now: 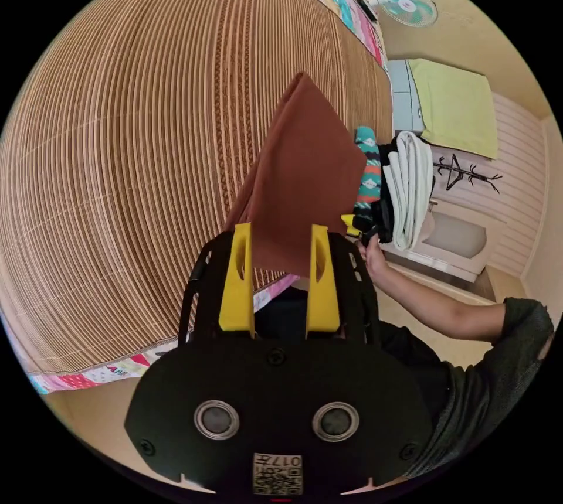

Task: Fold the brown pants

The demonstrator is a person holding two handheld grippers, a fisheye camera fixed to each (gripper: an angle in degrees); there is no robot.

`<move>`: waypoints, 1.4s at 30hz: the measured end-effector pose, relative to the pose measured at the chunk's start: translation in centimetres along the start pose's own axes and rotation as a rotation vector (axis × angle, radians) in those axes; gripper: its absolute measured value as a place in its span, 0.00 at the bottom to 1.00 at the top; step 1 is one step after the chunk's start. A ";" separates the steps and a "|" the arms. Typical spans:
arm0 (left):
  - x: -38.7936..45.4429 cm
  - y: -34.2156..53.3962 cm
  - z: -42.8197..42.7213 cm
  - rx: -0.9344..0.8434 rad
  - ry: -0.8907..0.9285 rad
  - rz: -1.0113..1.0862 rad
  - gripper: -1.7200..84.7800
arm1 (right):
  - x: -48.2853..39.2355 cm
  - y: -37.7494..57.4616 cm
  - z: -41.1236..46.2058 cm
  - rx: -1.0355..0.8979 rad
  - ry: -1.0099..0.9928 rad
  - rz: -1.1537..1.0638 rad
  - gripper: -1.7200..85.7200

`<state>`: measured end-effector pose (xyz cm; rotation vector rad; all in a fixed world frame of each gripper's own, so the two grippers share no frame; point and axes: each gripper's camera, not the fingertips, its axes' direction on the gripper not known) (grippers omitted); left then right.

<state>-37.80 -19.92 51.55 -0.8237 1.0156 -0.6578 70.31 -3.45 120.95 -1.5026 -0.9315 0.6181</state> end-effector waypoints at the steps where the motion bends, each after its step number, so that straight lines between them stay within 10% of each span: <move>1: -0.8 -1.2 0.1 -0.008 0.031 -0.018 0.23 | 0.1 -0.9 -0.1 -0.014 -0.004 -0.004 0.24; 23: -11.2 -2.3 6.8 -0.443 0.170 -0.095 0.12 | 7.3 -5.2 6.0 -0.190 -0.382 0.108 0.17; 34: -32.8 11.0 -18.5 -0.107 0.059 -0.403 0.16 | -5.2 -15.1 37.8 -0.580 -0.256 -0.053 0.16; 42: -42.3 42.1 -36.7 0.656 -0.095 -0.750 0.19 | -16.8 -16.7 64.3 -0.773 0.059 -0.134 0.15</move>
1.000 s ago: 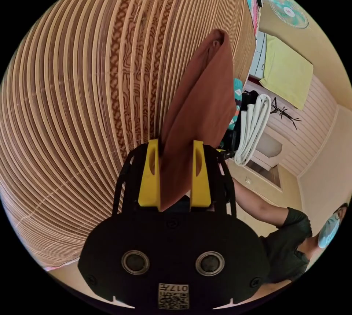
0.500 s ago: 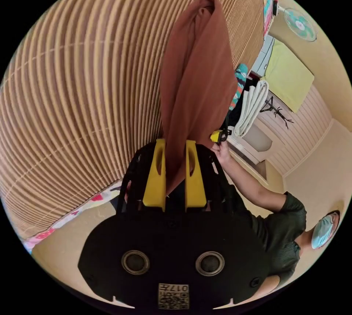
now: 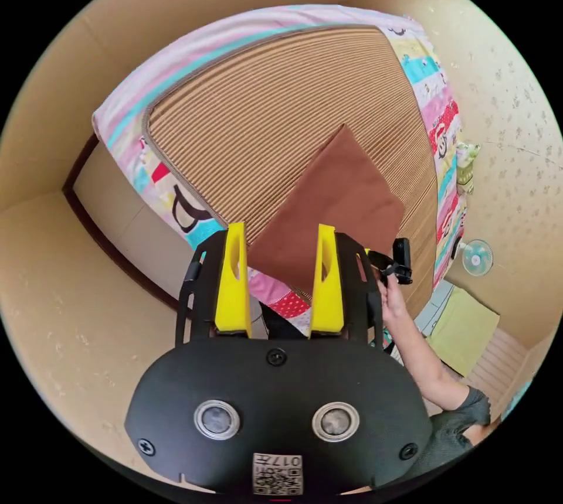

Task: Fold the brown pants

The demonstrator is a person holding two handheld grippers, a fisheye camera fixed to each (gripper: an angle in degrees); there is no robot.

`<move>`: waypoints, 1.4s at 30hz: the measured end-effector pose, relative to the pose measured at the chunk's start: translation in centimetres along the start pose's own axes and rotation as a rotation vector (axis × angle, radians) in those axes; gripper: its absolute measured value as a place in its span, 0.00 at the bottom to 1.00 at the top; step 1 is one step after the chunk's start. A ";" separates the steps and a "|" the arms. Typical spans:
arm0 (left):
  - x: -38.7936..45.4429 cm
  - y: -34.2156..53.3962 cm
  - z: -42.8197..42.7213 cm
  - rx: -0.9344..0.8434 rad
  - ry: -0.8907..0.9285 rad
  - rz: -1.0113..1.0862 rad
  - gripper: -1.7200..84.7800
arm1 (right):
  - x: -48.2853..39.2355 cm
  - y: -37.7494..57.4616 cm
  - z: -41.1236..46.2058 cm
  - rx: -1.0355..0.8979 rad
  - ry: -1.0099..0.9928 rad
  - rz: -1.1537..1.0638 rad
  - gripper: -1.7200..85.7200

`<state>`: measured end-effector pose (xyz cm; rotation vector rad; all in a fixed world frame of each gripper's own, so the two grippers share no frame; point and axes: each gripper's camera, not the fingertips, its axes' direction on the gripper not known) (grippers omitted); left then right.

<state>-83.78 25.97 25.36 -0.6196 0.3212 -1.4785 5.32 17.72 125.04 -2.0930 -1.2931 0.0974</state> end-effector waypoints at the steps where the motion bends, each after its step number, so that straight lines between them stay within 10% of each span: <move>1: -1.9 1.3 -0.5 -0.006 0.008 -0.004 0.17 | -0.9 -2.0 2.1 -0.012 0.016 0.000 0.15; 9: -26.3 33.3 9.2 -0.238 0.274 -0.657 0.20 | -1.8 -10.9 16.2 -0.036 0.017 0.035 0.16; 16: -26.2 51.6 17.1 -0.405 0.467 -0.939 0.19 | 0.0 -12.0 25.8 -0.135 0.166 -0.018 0.16; 24: -19.2 40.8 20.0 -0.508 0.497 -0.426 0.16 | 7.4 -0.2 26.5 -0.135 0.204 -0.183 0.10; 34: -1.6 28.8 19.0 -0.452 0.320 0.204 0.10 | 15.4 28.4 8.3 0.180 1.078 -0.058 0.03; 42: 13.0 35.1 18.5 -0.449 0.076 0.637 0.06 | 5.4 55.4 -2.9 1.101 1.547 0.298 0.02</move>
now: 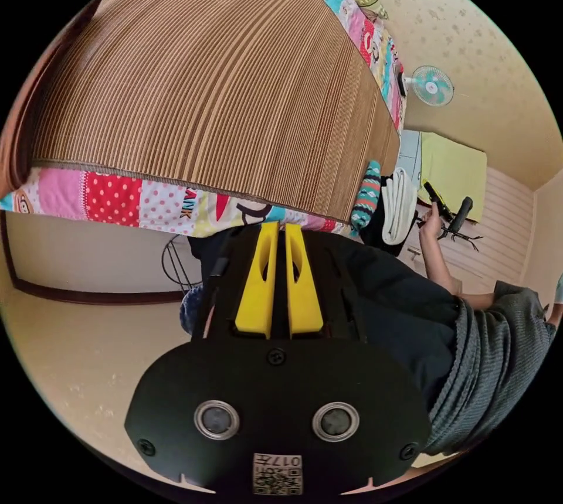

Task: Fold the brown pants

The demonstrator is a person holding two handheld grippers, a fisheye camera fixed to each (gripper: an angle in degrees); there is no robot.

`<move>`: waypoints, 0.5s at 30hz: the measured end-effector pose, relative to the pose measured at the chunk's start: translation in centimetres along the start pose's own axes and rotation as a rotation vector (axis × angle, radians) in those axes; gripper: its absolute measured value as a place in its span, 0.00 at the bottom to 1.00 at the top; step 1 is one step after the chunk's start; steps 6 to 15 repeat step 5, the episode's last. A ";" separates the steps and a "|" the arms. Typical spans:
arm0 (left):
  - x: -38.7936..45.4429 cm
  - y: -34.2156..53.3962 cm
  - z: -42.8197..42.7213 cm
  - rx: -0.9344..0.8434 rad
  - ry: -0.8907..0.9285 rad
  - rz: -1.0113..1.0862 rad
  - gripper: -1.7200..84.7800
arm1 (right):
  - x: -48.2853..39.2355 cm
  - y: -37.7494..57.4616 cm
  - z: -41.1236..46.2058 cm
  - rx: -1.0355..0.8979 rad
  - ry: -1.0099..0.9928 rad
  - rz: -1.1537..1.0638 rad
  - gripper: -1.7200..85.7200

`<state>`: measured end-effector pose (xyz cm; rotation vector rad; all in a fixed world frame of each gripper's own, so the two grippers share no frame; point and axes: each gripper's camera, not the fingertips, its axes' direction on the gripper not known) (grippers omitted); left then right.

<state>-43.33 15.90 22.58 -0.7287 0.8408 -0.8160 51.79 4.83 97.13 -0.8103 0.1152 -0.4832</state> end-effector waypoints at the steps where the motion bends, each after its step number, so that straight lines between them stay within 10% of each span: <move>1: 1.0 -0.2 0.0 0.000 0.005 0.042 0.06 | 3.6 1.5 -0.7 -0.051 -0.081 0.113 0.02; 5: 6.3 -2.0 -1.0 0.071 0.203 0.186 0.06 | 14.8 11.8 -2.8 0.062 -0.443 0.554 0.02; 15: 6.3 -2.0 -1.0 0.071 0.203 0.186 0.06 | 14.8 11.8 -2.8 0.062 -0.443 0.554 0.02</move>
